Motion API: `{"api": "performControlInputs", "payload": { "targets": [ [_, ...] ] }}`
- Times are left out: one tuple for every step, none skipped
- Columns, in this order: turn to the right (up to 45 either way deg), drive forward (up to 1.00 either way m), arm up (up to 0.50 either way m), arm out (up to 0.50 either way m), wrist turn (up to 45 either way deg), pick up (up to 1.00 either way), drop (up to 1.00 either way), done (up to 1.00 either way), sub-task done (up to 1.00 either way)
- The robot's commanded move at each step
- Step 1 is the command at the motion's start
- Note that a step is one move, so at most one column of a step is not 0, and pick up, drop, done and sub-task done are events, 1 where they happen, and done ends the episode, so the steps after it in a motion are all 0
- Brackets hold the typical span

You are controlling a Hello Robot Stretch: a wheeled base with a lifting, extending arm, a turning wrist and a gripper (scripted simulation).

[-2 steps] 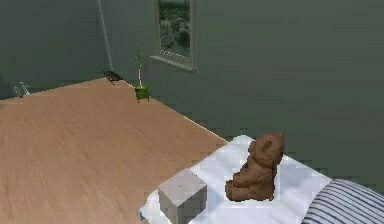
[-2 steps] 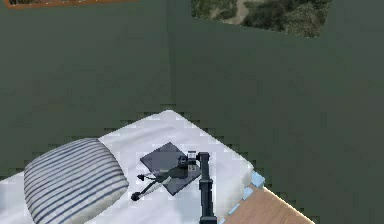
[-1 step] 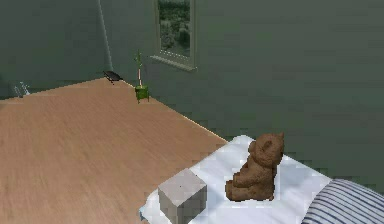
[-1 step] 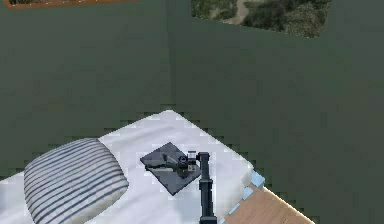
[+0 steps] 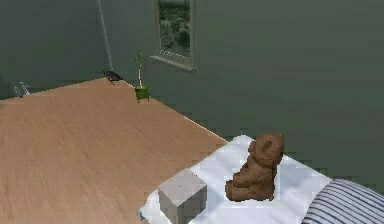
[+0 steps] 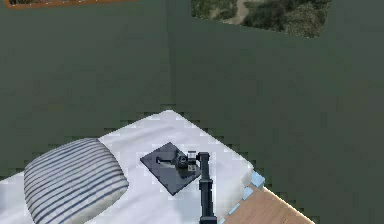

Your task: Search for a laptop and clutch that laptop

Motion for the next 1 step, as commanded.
{"api": "performControlInputs", "payload": {
  "targets": [
    [0.0, 0.00, -0.30, 0.00, 0.0, 0.00, 0.00, 0.00, 0.00]
  ]
}}
